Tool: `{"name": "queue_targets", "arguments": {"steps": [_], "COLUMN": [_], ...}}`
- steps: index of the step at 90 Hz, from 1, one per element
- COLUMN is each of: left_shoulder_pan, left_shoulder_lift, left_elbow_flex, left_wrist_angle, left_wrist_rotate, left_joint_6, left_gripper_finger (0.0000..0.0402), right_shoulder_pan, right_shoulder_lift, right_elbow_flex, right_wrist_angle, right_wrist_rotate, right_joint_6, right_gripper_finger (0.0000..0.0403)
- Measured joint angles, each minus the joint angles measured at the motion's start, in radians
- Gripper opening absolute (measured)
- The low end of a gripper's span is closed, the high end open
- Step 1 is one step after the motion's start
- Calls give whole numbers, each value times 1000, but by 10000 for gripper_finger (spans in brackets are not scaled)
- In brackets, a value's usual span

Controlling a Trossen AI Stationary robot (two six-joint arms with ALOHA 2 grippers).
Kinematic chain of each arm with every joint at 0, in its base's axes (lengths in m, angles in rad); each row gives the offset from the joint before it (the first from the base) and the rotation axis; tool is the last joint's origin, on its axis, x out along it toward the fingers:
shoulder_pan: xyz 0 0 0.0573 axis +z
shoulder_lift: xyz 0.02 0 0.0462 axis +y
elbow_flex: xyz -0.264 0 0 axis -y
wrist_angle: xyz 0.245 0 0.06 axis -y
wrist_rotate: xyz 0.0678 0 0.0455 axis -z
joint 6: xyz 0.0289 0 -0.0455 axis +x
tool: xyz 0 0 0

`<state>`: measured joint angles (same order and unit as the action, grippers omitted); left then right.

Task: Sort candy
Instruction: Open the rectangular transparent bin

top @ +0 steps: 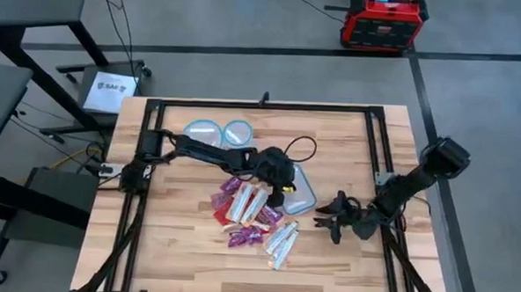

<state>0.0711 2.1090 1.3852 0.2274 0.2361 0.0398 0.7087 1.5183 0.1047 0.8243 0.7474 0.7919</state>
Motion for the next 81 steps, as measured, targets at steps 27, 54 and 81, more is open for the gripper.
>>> {"name": "queue_targets", "arguments": {"steps": [27,54,81], "left_shoulder_pan": [0,-6,-17], "left_shoulder_lift": [46,50,82], "left_elbow_flex": [7,7,10], "left_wrist_angle": [25,7,31], "left_wrist_rotate": [26,14,-36], "left_joint_6": [-8,25,6], "left_gripper_finger": [0,0,0], "right_shoulder_pan": [-102,-166,-166], "right_shoulder_lift": [154,302,382], "right_elbow_flex": [-14,-16,24], "right_wrist_angle": [286,614,740], "right_wrist_rotate": [-114,-174,-290], "right_joint_6": [-137,-230,-220], "right_gripper_finger": [156,148,120]}}
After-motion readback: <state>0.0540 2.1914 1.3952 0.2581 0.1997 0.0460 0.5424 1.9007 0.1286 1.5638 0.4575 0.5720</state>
